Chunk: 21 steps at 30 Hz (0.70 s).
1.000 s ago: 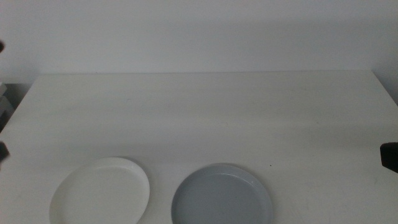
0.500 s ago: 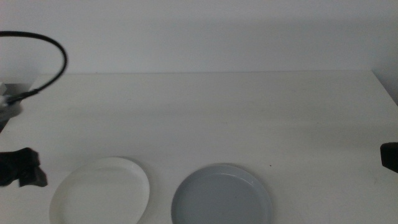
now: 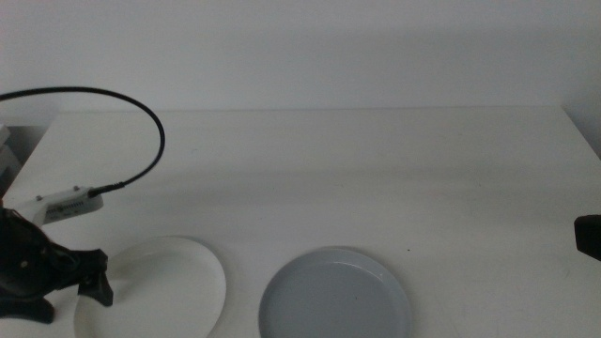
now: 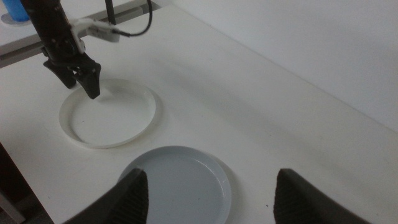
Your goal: Stack the three bowls on top of each other.
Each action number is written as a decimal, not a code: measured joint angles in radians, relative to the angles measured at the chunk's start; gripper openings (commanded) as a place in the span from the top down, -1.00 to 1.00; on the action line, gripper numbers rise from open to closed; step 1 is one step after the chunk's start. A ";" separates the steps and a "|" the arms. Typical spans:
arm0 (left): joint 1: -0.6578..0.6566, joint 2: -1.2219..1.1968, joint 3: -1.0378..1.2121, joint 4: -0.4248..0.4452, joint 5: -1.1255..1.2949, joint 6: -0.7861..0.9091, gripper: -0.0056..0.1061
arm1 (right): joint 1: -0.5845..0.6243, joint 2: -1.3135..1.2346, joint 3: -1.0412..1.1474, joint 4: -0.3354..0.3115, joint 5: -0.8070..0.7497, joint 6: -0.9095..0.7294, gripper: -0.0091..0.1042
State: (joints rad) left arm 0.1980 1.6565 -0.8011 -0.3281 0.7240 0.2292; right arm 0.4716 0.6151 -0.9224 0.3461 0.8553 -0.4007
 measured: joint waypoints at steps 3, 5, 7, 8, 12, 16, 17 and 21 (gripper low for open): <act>0.000 0.025 -0.016 -0.002 0.001 0.004 -0.38 | 0.000 0.000 0.000 0.000 0.000 0.000 -0.07; 0.000 0.036 -0.023 0.001 0.001 0.006 -0.05 | 0.000 0.000 0.000 0.000 0.000 0.000 -0.07; 0.000 0.046 -0.026 0.003 -0.004 0.008 0.42 | 0.000 0.000 0.000 0.000 0.000 0.000 -0.07; 0.000 0.049 -0.026 0.003 -0.007 0.008 0.63 | 0.000 0.000 0.000 0.000 0.000 0.000 -0.07; 0.000 0.041 -0.026 -0.023 -0.001 -0.010 0.89 | 0.000 0.000 0.000 0.000 0.000 0.000 -0.07; -0.001 -0.034 -0.053 -0.026 0.081 -0.023 0.89 | 0.000 0.000 0.000 0.000 0.000 0.000 -0.07; -0.001 -0.063 -0.070 -0.027 0.112 -0.028 0.89 | 0.000 0.000 0.000 0.000 0.000 0.000 -0.07; -0.043 -0.209 -0.174 -0.038 0.206 -0.048 0.89 | 0.000 0.000 0.000 0.000 0.000 0.000 -0.07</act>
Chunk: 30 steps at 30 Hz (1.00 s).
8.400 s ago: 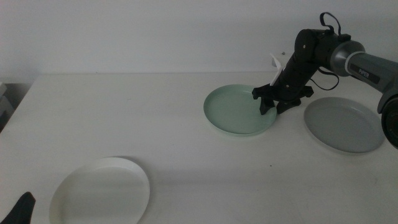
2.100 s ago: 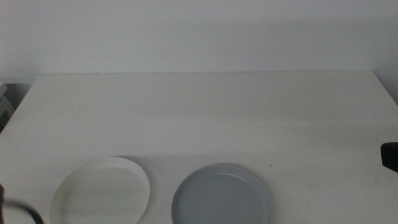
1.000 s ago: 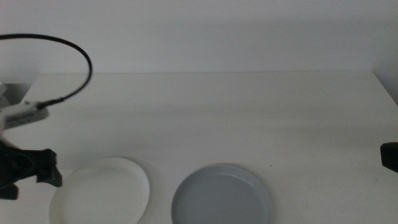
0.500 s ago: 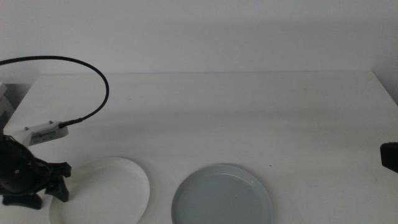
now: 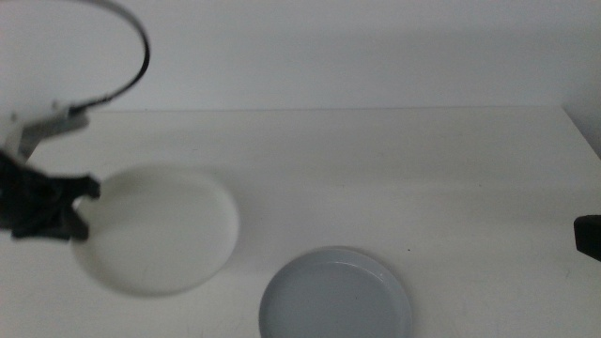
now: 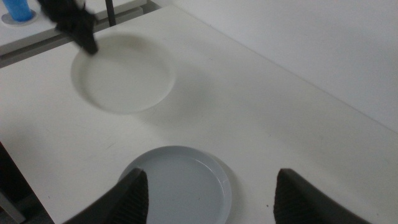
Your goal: Stack the three bowls on top of each other.
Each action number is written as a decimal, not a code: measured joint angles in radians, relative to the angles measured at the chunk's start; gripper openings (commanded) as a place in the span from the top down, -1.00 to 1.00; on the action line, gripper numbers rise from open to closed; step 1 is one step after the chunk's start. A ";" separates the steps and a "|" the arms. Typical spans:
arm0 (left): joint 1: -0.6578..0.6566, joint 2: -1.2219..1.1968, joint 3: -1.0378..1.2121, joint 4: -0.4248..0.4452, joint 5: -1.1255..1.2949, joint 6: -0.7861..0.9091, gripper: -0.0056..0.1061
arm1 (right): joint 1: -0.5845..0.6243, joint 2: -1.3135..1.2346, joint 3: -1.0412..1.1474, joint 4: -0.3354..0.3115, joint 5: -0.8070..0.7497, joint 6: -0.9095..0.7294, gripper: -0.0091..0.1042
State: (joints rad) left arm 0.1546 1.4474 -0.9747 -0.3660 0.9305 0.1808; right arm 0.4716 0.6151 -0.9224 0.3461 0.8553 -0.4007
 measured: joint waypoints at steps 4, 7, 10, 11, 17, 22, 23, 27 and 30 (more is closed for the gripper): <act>-0.154 -0.050 -0.100 -0.006 0.044 -0.058 0.89 | 0.000 0.000 0.000 0.000 0.000 0.000 -0.07; -0.289 -0.026 -0.135 -0.011 0.046 -0.101 0.89 | 0.000 0.000 0.000 0.000 0.000 0.000 -0.07; -0.420 0.031 -0.143 -0.013 0.007 -0.124 0.89 | 0.000 0.000 0.000 0.000 0.000 0.000 -0.07; -0.462 0.050 -0.143 -0.013 -0.007 -0.130 0.89 | 0.000 0.000 0.000 0.000 0.000 0.000 -0.07; -0.617 0.194 -0.143 -0.014 -0.101 -0.160 0.89 | 0.000 0.000 0.000 0.000 0.000 0.000 -0.07; -0.662 0.281 -0.143 -0.018 -0.143 -0.168 0.89 | 0.000 0.000 0.000 0.000 0.000 0.000 -0.07; -0.663 0.291 -0.143 -0.019 -0.144 -0.168 0.89 | 0.000 0.000 0.000 0.000 0.000 0.000 -0.07; -0.664 0.332 -0.143 -0.020 -0.146 -0.169 0.77 | 0.000 0.000 0.000 0.000 0.000 0.000 -0.07; -0.665 0.343 -0.145 -0.021 -0.147 -0.168 0.35 | 0.000 0.000 0.000 0.000 0.000 0.000 -0.07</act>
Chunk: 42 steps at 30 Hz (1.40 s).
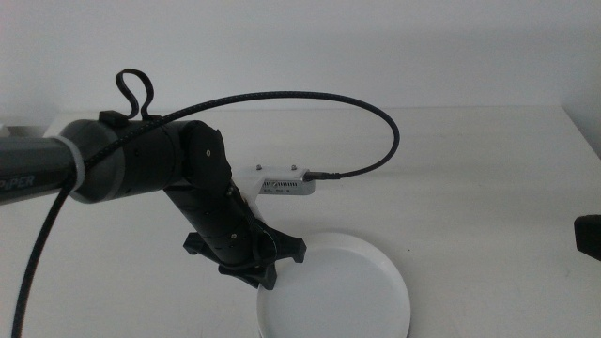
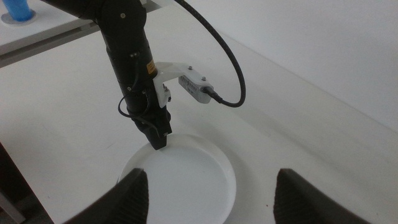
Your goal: Stack the three bowls on top of each other.
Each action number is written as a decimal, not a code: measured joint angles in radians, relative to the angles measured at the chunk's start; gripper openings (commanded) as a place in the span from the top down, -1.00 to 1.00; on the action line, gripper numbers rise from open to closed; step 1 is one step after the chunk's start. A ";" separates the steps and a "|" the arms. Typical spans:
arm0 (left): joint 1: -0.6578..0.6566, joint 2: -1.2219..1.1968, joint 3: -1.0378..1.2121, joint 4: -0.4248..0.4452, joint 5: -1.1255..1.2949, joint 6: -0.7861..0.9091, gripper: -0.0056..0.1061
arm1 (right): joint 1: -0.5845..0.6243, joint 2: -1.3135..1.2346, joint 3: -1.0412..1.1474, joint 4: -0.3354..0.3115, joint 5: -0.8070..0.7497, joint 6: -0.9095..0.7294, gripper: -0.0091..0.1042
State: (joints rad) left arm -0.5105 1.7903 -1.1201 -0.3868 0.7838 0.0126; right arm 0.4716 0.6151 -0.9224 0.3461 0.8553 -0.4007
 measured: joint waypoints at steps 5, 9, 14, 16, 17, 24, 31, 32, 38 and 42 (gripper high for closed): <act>0.014 -0.014 -0.019 0.038 0.009 0.005 -0.61 | 0.000 0.000 0.000 0.000 0.000 0.000 -0.07; 0.074 -0.075 -0.056 0.098 0.034 -0.026 -0.96 | 0.000 0.000 0.000 -0.001 0.000 0.000 -0.07; 0.159 -0.179 -0.132 0.163 0.046 -0.083 -0.96 | 0.000 0.000 0.000 -0.001 0.000 0.000 -0.07; 0.179 -0.220 -0.157 0.185 0.050 -0.086 -0.96 | 0.000 0.000 0.000 -0.001 0.000 0.000 -0.07; 0.185 -0.238 -0.165 0.195 0.050 -0.086 -0.96 | 0.000 0.000 0.000 -0.001 0.000 0.000 -0.07; 0.190 -0.290 -0.173 0.247 -0.002 -0.086 -0.96 | 0.000 0.000 0.000 -0.001 0.000 0.000 -0.07; 0.190 -0.307 -0.173 0.280 -0.048 -0.084 -0.96 | 0.000 0.000 0.000 -0.001 0.000 0.000 -0.07; 0.190 -0.311 -0.173 0.293 -0.055 -0.083 -0.96 | 0.000 0.000 0.000 -0.001 0.000 0.000 -0.07; 0.190 -0.331 -0.173 0.357 -0.066 -0.083 -0.96 | 0.000 0.000 0.000 0.003 0.000 0.000 -0.07; 0.190 -0.361 -0.173 0.387 -0.065 -0.083 -0.96 | 0.000 0.010 0.000 0.015 -0.007 0.057 -0.07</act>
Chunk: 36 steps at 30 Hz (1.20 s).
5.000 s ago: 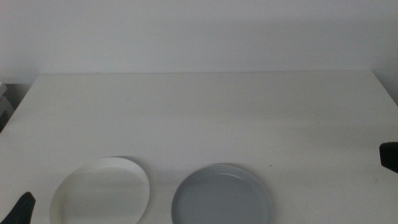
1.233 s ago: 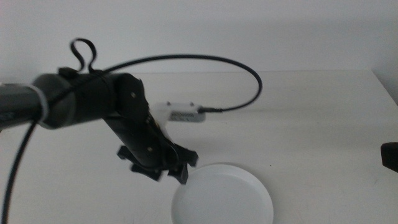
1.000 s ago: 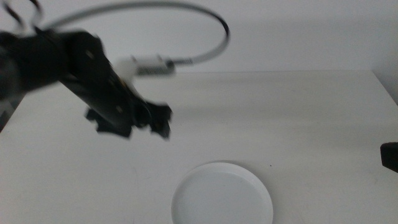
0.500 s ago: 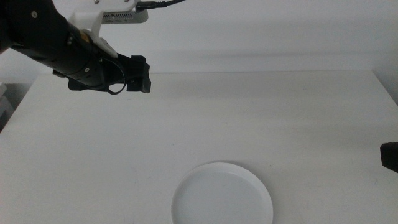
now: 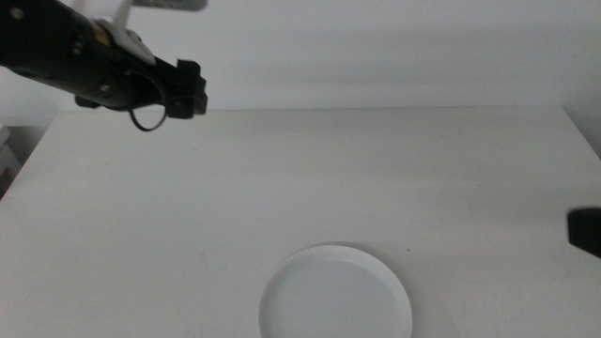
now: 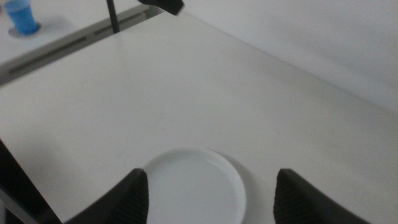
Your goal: Stack the three bowls on top of each other.
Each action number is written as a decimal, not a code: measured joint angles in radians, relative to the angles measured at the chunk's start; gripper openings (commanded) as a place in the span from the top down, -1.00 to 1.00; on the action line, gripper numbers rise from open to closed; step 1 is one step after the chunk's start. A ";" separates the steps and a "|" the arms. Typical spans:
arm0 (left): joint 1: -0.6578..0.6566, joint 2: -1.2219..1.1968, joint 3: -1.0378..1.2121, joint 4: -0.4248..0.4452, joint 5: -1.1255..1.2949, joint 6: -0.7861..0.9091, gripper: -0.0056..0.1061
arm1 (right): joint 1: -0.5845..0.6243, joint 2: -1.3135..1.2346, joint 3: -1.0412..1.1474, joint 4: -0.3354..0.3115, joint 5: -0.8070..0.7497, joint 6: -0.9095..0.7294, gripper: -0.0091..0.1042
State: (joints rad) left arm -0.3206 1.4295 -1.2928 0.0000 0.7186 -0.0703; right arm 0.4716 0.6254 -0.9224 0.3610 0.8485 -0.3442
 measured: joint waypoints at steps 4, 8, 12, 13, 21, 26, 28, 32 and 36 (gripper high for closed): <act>0.000 -0.063 0.000 0.000 0.000 -0.003 -0.96 | 0.000 0.087 0.000 -0.037 -0.033 0.137 -0.07; 0.000 -0.118 0.000 0.020 0.000 -0.005 -0.96 | 0.000 0.212 0.000 -0.101 -0.125 0.232 -0.07; 0.035 -0.124 0.000 0.050 0.000 -0.034 -0.96 | -0.021 0.365 -0.022 -0.147 -0.234 0.282 -0.07; 0.059 -0.123 0.000 0.051 0.000 -0.040 -0.96 | -0.039 0.404 -0.040 -0.151 -0.243 0.286 -0.07; 0.270 -0.188 0.026 -0.008 0.029 0.022 -0.96 | -0.328 0.511 -0.173 -0.135 -0.252 0.223 -0.07; 0.289 -0.359 0.165 -0.071 -0.024 0.086 -0.95 | -0.509 0.367 -0.111 -0.056 -0.230 0.130 -0.07; 0.289 -0.443 0.248 -0.101 -0.071 0.093 -0.95 | -0.532 0.283 -0.045 -0.032 -0.252 0.084 -0.07; 0.289 -0.606 0.457 -0.141 -0.197 0.099 -0.95 | -0.538 0.103 0.133 -0.010 -0.334 0.010 -0.07; 0.289 -0.762 0.646 -0.154 -0.323 0.123 -0.95 | -0.538 -0.036 0.314 -0.008 -0.403 -0.013 -0.07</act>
State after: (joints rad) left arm -0.0320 0.6678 -0.6469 -0.1537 0.3955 0.0531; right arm -0.0664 0.5891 -0.6084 0.3532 0.4454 -0.3571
